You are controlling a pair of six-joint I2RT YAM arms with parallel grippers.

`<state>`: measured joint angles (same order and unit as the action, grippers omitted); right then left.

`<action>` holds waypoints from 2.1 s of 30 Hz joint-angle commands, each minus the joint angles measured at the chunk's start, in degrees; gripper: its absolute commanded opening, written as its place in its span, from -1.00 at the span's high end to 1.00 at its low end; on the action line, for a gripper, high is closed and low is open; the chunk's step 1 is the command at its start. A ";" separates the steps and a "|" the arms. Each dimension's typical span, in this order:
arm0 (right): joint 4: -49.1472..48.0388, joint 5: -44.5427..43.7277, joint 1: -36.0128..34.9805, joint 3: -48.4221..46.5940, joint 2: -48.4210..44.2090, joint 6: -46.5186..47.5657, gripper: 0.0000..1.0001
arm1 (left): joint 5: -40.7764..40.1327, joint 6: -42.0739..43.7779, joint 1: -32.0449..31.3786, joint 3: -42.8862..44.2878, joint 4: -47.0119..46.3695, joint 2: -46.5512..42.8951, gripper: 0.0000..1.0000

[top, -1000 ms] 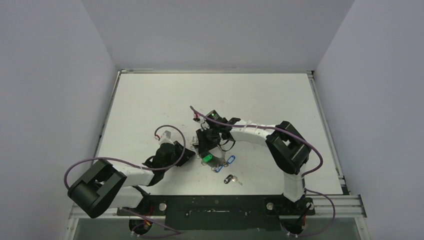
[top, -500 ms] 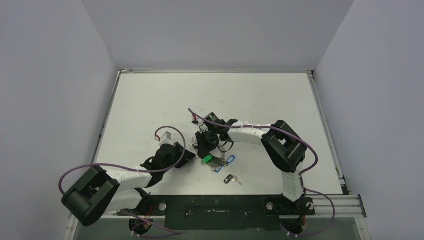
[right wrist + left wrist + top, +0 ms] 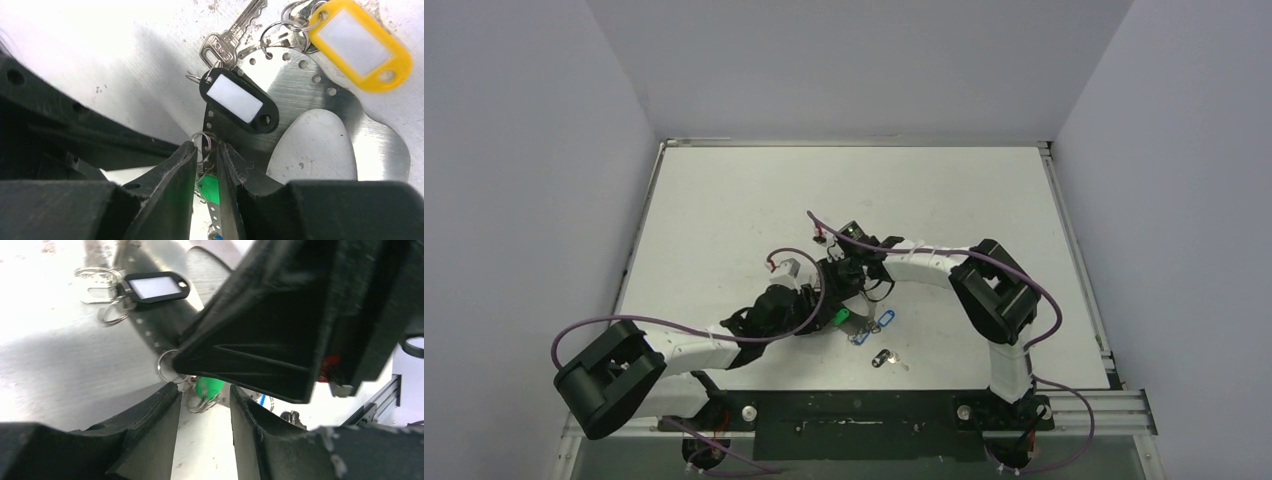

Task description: Put the keys on the keyring

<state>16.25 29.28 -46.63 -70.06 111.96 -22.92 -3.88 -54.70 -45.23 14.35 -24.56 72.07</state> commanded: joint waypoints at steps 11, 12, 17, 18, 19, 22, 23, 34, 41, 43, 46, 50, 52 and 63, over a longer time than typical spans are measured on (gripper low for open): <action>-1.05 1.71 5.53 3.09 -9.83 -0.76 0.42 | -8.83 15.52 -5.86 12.35 14.11 2.28 0.38; -0.56 1.35 5.65 3.40 -10.24 -0.20 0.40 | -8.60 16.55 -6.07 12.75 14.68 2.34 0.38; 0.73 0.94 6.38 4.42 -11.21 1.25 0.38 | -7.62 20.47 -6.62 13.44 16.72 2.20 0.44; 0.88 0.88 6.45 4.52 -11.30 1.43 0.37 | -7.23 20.69 -6.70 13.50 16.69 2.15 0.45; 0.96 0.82 6.43 4.56 -11.37 1.53 0.37 | -6.87 20.93 -6.77 13.46 16.48 2.11 0.46; 1.05 0.76 6.42 4.56 -11.33 1.69 0.37 | -6.19 21.37 -7.29 13.42 15.61 2.34 0.46; 1.06 0.71 6.39 4.53 -11.28 1.73 0.37 | -6.27 21.45 -7.40 13.47 15.59 2.63 0.46; 2.41 0.35 6.45 4.41 -11.43 2.83 0.36 | -7.69 21.74 -7.68 14.09 15.93 4.82 0.67; 2.09 0.65 6.46 4.74 -12.21 3.12 0.25 | -8.85 22.35 -7.68 13.02 16.69 1.07 0.77; 1.59 0.78 6.46 5.08 -12.88 3.42 0.17 | -9.11 22.24 -7.68 12.42 16.91 -0.34 0.76; 0.69 0.87 6.47 5.89 -14.51 4.40 0.03 | -9.86 21.69 -7.68 10.91 16.74 -2.72 0.54; -3.08 -1.37 6.39 8.05 -19.62 7.58 -0.19 | -11.25 20.72 -7.59 8.37 16.85 -7.19 0.24; -5.42 -1.60 6.38 9.62 -21.85 12.00 -0.27 | -11.98 20.58 -7.51 7.21 17.18 -9.71 0.22; -18.30 13.45 2.56 26.28 -33.77 62.19 -0.61 | -18.60 23.12 -7.41 2.16 28.30 -28.15 0.20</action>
<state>-0.16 33.76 -42.00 -44.36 79.88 12.23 -18.17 -33.50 -52.58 17.63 -1.83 50.26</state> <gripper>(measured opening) 0.793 0.401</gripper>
